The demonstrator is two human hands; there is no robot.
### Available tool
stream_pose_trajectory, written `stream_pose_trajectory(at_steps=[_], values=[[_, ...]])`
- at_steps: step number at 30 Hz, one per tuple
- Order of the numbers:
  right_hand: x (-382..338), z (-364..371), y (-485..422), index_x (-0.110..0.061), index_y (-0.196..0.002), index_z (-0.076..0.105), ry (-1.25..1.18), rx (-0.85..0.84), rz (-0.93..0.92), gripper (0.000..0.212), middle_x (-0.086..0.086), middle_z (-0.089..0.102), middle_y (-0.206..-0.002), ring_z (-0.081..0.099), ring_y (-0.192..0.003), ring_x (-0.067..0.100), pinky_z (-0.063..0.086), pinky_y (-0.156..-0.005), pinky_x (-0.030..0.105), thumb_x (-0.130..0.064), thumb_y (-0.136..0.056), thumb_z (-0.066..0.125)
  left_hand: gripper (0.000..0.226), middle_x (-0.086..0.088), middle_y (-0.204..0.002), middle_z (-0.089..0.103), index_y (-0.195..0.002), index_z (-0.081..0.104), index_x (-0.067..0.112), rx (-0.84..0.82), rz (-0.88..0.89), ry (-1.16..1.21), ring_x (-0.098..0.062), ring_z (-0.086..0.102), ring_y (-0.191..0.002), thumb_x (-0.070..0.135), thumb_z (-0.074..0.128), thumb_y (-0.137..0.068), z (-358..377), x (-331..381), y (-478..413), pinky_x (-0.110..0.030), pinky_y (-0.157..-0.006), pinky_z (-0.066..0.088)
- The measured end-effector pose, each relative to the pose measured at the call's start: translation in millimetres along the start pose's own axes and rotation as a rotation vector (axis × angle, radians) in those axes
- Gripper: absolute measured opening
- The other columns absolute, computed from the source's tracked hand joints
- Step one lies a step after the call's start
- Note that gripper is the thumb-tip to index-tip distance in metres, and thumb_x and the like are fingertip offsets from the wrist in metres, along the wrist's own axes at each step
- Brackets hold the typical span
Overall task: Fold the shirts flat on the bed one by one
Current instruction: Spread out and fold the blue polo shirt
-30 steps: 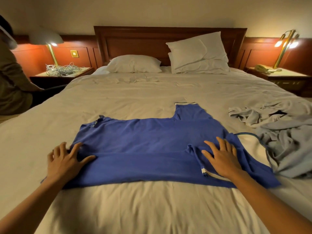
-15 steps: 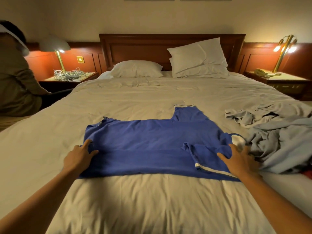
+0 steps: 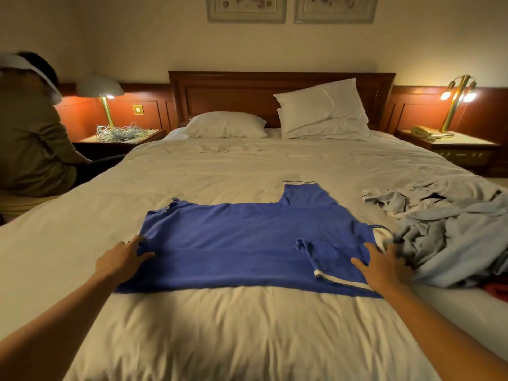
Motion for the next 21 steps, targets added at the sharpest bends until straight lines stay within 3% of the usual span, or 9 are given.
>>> stream_pose_trajectory(at_steps=[5, 9, 13, 17, 21], values=[[-4, -1, 0, -0.029, -0.137, 0.050, 0.102, 0.101, -0.049, 0.050, 0.014, 0.037, -0.138, 0.057, -0.108, 0.035, 0.050, -0.085, 0.041, -0.057, -0.095, 0.051, 0.045, -0.020, -0.122, 0.059, -0.139, 0.051, 0.026, 0.023, 0.028, 0.108, -0.042, 0.060, -0.102, 0.042, 0.059, -0.097, 3, -2, 0, -0.045, -0.087, 0.049], [-13, -2, -2, -0.020, -0.120, 0.063, 0.223, 0.235, -0.115, 0.039, 0.013, 0.050, -0.128, 0.053, -0.108, 0.033, 0.042, -0.088, 0.042, -0.050, -0.096, 0.054, 0.043, -0.021, -0.118, 0.062, -0.136, 0.054, 0.025, 0.032, 0.056, 0.117, -0.042, 0.060, -0.100, 0.038, 0.062, -0.096, 5, -5, -4, -0.045, -0.085, 0.050], [-23, 3, -3, -0.013, -0.120, 0.059, 0.236, 0.213, -0.146, 0.039, 0.015, 0.049, -0.128, 0.057, -0.105, 0.034, 0.047, -0.085, 0.041, -0.045, -0.099, 0.052, 0.047, -0.021, -0.119, 0.061, -0.140, 0.051, 0.025, 0.026, 0.062, 0.076, -0.042, 0.060, -0.102, 0.040, 0.061, -0.096, 9, -4, -8, -0.045, -0.087, 0.050], [-19, 0, -7, -0.005, -0.118, 0.056, 0.149, 0.188, -0.212, 0.030, 0.021, 0.048, -0.125, 0.066, -0.089, 0.038, 0.053, -0.070, 0.043, -0.029, -0.100, 0.056, 0.045, -0.021, -0.120, 0.062, -0.139, 0.052, 0.026, 0.029, 0.070, 0.036, -0.042, 0.061, -0.102, 0.040, 0.060, -0.097, 10, -4, -11, -0.043, -0.084, 0.050], [-2, -7, -17, -0.015, -0.116, 0.054, 0.088, 0.144, -0.251, 0.014, 0.011, 0.045, -0.125, 0.067, -0.086, 0.033, 0.045, -0.067, 0.037, -0.016, -0.102, 0.051, 0.043, -0.020, -0.116, 0.063, -0.136, 0.055, 0.025, 0.027, 0.077, 0.036, -0.041, 0.061, -0.100, 0.039, 0.062, -0.096, 0, -9, -15, -0.043, -0.084, 0.050]])
Point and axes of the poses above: each hand's wrist, its own y-axis away from the middle knuckle, its own z-axis out of the palm, x = y × z, the point moved 3 cm from there along -y, towards the middle knuckle
